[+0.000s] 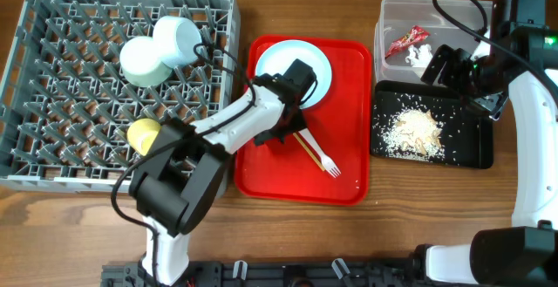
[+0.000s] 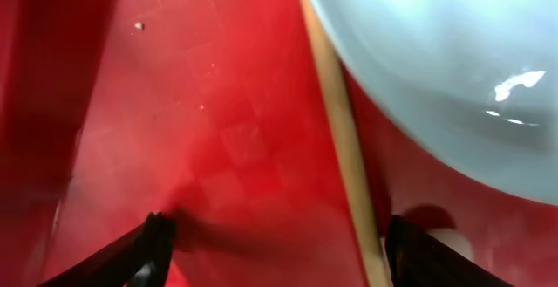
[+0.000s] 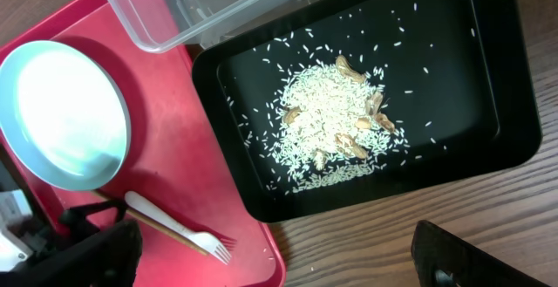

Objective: Sort waste into correct bins and load items into the dishwasher rack
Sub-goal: 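Grasp the wooden chopsticks with the left gripper and lift them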

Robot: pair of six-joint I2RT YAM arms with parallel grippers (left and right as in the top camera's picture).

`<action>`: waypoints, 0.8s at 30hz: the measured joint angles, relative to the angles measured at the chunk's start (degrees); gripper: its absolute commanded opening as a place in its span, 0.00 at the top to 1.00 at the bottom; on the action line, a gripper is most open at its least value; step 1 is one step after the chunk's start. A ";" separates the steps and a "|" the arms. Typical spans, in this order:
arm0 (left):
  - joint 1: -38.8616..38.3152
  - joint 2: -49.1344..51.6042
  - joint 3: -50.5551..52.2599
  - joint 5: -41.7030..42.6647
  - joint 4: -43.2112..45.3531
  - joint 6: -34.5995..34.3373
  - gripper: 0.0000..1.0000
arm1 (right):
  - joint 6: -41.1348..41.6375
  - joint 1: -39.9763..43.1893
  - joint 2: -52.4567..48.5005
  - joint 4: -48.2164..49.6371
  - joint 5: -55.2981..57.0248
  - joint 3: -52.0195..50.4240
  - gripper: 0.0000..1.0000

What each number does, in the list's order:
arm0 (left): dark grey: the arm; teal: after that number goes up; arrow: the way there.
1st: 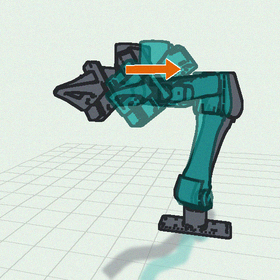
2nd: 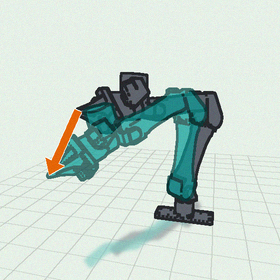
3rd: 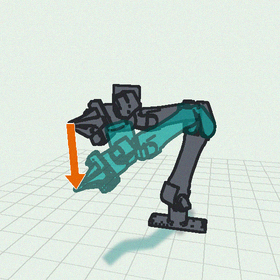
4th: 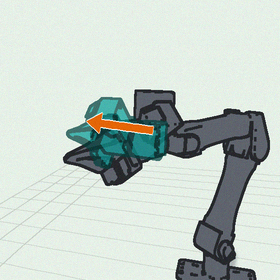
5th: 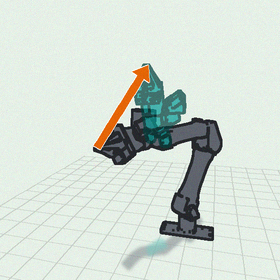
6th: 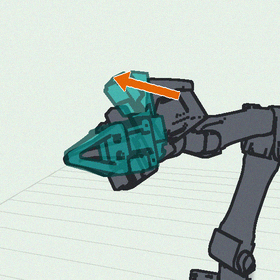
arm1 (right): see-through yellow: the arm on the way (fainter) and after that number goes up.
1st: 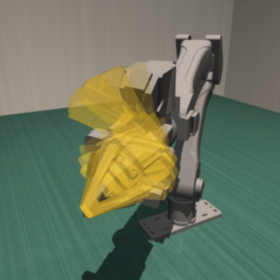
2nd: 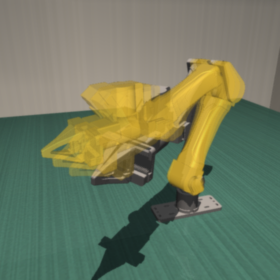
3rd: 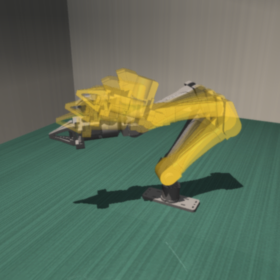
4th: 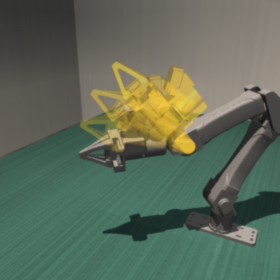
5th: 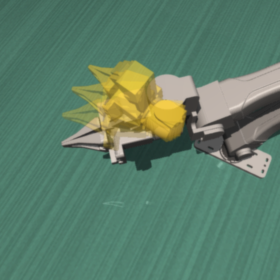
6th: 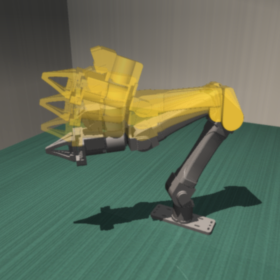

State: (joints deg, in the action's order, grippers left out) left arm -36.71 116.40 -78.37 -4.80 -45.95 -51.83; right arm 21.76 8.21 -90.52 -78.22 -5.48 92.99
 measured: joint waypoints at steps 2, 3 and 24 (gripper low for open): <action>0.02 0.00 0.00 -0.31 0.17 -0.02 0.27 | -0.02 -0.02 0.00 -0.02 0.00 0.00 0.00; 0.00 0.02 0.00 -0.37 0.13 -0.09 0.29 | -0.15 -0.02 0.00 -0.02 0.00 0.00 0.00; 0.02 0.07 0.00 -1.38 -1.62 -1.05 0.92 | -0.17 -0.02 0.00 -0.44 0.00 0.00 0.00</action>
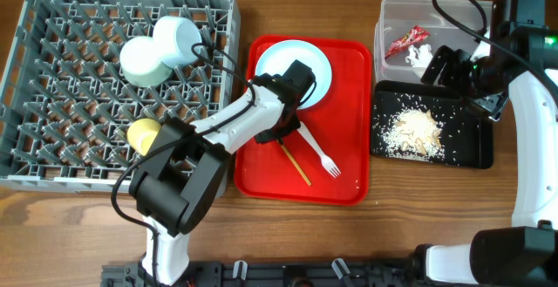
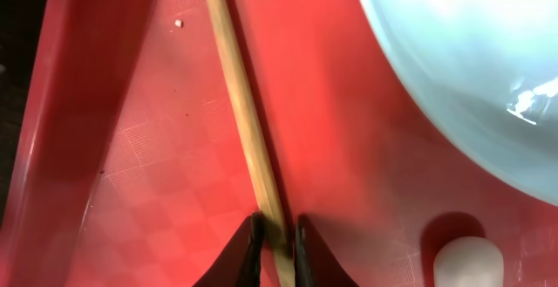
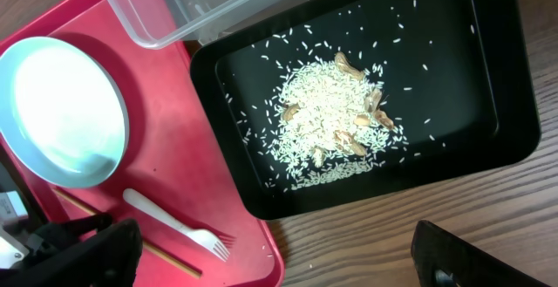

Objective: Sort waste into correct bins and load items into the dishwasher rack
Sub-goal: 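Grasp the wooden chopsticks with the left gripper and lift them, then insert the chopsticks into the dish rack and release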

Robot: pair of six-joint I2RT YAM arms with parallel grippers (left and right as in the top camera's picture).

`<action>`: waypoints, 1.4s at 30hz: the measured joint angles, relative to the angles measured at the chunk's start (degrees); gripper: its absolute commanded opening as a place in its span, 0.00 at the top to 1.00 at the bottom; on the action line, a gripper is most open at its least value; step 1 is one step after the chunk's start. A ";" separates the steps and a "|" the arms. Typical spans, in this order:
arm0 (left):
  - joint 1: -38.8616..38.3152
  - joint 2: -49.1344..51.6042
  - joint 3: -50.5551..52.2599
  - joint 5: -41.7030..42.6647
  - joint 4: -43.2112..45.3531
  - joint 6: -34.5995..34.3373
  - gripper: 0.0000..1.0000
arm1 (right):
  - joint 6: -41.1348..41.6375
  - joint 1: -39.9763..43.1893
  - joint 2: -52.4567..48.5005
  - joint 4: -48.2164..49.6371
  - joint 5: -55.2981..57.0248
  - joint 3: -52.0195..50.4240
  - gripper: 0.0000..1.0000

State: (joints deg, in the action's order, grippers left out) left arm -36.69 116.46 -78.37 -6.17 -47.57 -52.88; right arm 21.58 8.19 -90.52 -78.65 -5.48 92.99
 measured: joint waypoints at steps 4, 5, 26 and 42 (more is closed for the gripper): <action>0.00 0.00 0.00 -0.02 -0.13 -0.02 0.96 | 0.00 0.02 0.00 0.00 0.02 0.00 0.00; 0.00 0.00 0.00 -0.02 -0.15 0.00 0.96 | 0.00 0.00 0.00 0.00 0.00 0.00 0.00; 7.41 -24.52 -0.35 0.02 -2.47 29.16 0.96 | -1.31 0.00 0.00 -0.26 0.02 0.00 0.00; 25.35 -23.21 -0.39 5.14 1.75 53.07 0.96 | -1.31 0.00 0.00 -0.26 0.00 0.00 0.00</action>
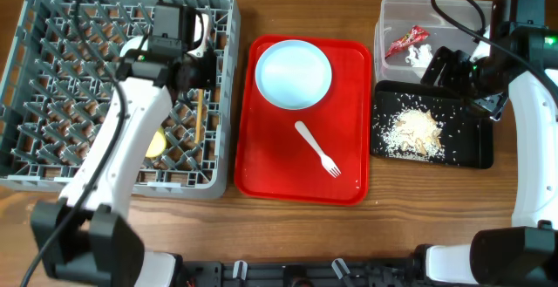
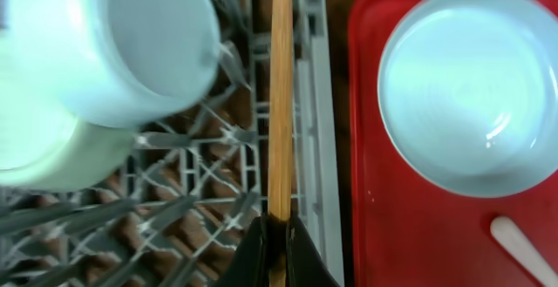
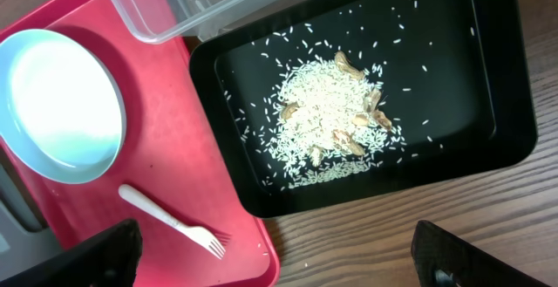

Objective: Sort waste into correct bins and load items into the dishwasher rack
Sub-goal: 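Insert the chopsticks into the dish rack and release, then reach the left gripper to the white fork and grasp it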

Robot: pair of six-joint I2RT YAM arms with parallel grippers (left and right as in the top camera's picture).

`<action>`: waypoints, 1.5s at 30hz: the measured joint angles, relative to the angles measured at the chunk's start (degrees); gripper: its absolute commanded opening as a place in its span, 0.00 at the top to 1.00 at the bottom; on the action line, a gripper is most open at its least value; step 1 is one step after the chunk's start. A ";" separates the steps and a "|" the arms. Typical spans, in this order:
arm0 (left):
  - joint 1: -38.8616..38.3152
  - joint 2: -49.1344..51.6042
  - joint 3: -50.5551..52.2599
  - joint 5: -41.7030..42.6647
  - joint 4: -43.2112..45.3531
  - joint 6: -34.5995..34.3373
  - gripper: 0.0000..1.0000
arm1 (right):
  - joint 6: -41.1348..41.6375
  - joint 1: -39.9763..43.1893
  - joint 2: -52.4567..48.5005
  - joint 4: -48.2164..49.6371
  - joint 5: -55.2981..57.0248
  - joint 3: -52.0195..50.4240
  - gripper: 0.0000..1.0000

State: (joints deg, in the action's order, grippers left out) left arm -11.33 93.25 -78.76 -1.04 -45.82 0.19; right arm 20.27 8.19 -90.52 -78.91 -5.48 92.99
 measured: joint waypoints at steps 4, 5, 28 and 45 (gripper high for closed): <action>-0.02 5.57 0.00 2.47 0.85 0.20 0.96 | 0.00 0.02 0.00 -0.02 0.00 0.00 0.00; 0.00 6.88 0.00 2.71 1.20 0.17 0.96 | 0.00 0.02 0.00 -0.02 0.02 0.00 0.00; -11.37 2.56 -2.25 11.15 -2.78 -22.88 0.41 | 0.00 0.00 0.00 -0.37 0.00 0.00 0.00; -33.57 20.20 -2.25 7.54 0.59 -47.21 0.46 | 0.00 0.02 0.00 -0.79 0.00 0.00 0.00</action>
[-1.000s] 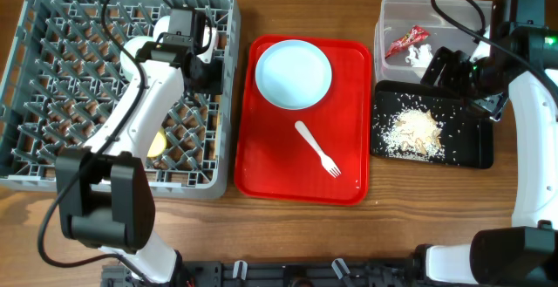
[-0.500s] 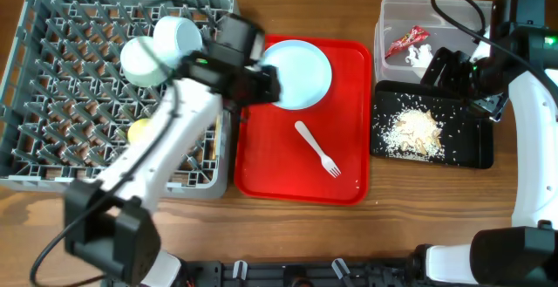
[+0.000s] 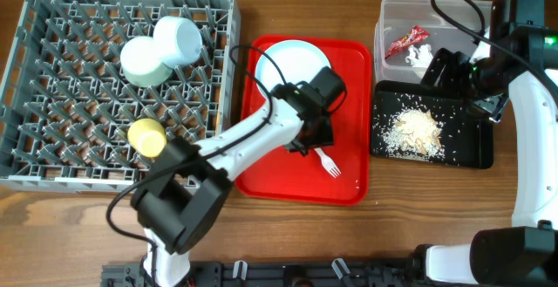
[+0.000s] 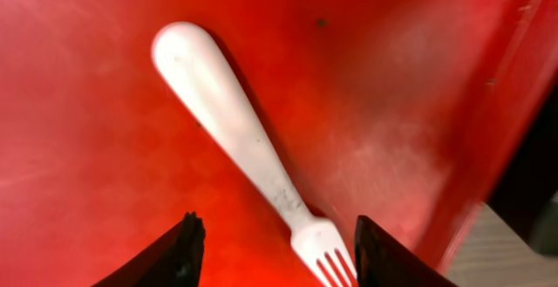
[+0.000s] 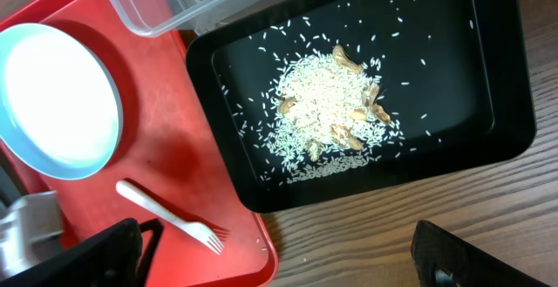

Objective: Sort waste into correct bins and load items into the dishwasher rack
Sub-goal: 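Reach the left gripper to the white fork and grasp it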

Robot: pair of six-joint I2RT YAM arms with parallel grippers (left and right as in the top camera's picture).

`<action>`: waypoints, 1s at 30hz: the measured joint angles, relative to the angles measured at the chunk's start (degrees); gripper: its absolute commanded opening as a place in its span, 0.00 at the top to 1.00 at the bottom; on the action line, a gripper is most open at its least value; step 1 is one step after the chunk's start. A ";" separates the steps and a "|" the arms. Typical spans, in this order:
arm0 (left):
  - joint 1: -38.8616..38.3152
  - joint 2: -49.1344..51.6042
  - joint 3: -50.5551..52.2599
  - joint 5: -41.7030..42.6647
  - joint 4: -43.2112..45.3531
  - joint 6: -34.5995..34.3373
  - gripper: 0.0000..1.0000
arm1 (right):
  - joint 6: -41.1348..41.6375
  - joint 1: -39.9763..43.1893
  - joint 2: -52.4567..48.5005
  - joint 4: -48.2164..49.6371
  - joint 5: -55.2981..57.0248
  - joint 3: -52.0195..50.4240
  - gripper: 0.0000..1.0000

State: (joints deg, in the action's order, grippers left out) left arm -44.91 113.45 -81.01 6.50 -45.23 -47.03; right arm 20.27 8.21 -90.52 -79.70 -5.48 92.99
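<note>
A white plastic fork (image 4: 248, 147) lies on the red tray (image 3: 261, 165), tines toward the tray's near right corner. My left gripper (image 4: 283, 256) is open low over it, one finger on each side of the tines, touching nothing. A light blue plate (image 3: 292, 60) sits at the tray's far end. The grey dishwasher rack (image 3: 52, 147) on the left holds two pale cups (image 3: 179, 38) and a yellow piece (image 3: 146, 135). My right gripper (image 5: 275, 256) hangs open and empty, high over the black tray (image 5: 497, 104).
The black tray holds scattered rice and peanuts (image 5: 327, 112). Behind it stands a clear bin (image 3: 394, 17) with a red wrapper and white scraps. Bare wood table (image 3: 418, 208) runs along the front. The left arm (image 3: 253, 134) crosses the tray from the rack side.
My left gripper was shut on a wooden chopstick over the rack's right side. Now it is open and without the chopstick, low over the fork on the red tray. The right arm has not moved.
My left gripper stood open around a chopstick on the tray beside the plate, then was shut on it there. Later it held the chopstick over the rack. Now the chopstick is gone from the tray and the gripper is open at the fork.
</note>
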 measured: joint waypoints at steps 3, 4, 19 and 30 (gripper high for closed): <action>-1.14 2.12 0.00 -1.38 1.07 -1.18 0.47 | 0.00 -0.02 0.00 0.00 0.00 0.00 0.00; -1.49 2.89 0.00 -2.14 1.14 -1.51 0.47 | 0.00 0.00 0.00 0.00 0.00 0.00 0.00; -2.84 4.74 -0.11 -5.86 0.02 -3.13 0.89 | 0.00 0.00 0.00 0.00 0.00 0.00 0.00; -2.97 4.63 -1.25 -5.64 0.02 -3.23 0.96 | 0.00 -0.02 0.00 -0.02 0.00 0.00 0.00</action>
State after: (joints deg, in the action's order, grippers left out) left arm -47.88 118.08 -82.26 0.86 -45.21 -50.26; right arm 20.27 8.19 -90.52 -79.72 -5.48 92.99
